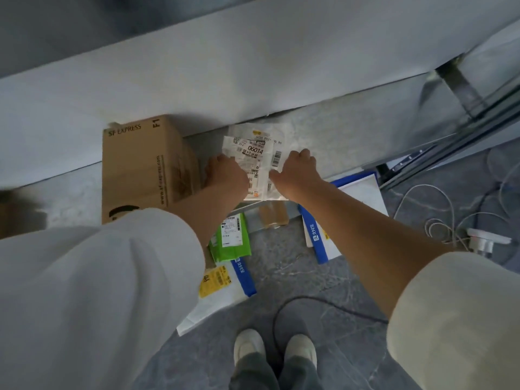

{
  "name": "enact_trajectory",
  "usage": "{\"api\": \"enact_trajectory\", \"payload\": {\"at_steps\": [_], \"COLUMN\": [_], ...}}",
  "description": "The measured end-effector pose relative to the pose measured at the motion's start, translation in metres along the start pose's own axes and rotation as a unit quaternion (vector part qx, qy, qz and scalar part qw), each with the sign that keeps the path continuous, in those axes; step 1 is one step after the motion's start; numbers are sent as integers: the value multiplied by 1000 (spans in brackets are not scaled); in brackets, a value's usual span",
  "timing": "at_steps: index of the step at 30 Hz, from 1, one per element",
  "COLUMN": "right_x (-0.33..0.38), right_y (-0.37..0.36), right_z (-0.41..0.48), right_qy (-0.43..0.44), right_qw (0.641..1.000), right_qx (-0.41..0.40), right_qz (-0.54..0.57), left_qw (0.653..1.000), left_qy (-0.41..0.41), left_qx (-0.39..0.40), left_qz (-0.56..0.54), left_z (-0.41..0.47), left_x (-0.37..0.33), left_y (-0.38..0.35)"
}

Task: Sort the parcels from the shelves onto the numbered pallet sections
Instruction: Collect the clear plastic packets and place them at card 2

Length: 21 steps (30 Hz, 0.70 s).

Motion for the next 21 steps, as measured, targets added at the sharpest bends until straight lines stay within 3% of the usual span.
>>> {"api": "enact_trajectory", "payload": {"at_steps": [4, 8, 11, 15, 21], "right_x": [5, -1, -7, -9, 6], "right_y": [-9, -9, 1, 22, 68], "right_z": [9, 10, 0, -22, -72], "right_qy": [-39, -88, -96, -87, -72], "right_qw": [998, 974, 970, 971, 967], "right_qx": [-11, -5, 11, 4, -29], "right_qz": [55, 208, 224, 221, 241], "left_qw": [998, 994, 985, 970, 959], "left_qy": [52, 68, 66, 31, -78], "left_qx": [-18, -24, -14, -26, -69], "left_qz": [-24, -82, -160, -238, -262], "left_z": [2, 5, -1, -33, -97], "left_x": [-6, -5, 1, -2, -16], "left_y": [-9, -10, -8, 5, 64]}}
Point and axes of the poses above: each hand's wrist, its own z-axis towards the middle knuckle, its own y-axis out of the back of the hand, x = y × z, the point moved 4 cm from there along z, towards the middle knuckle, and after that the axes turned 14 degrees about z, right-handed, at the moved point
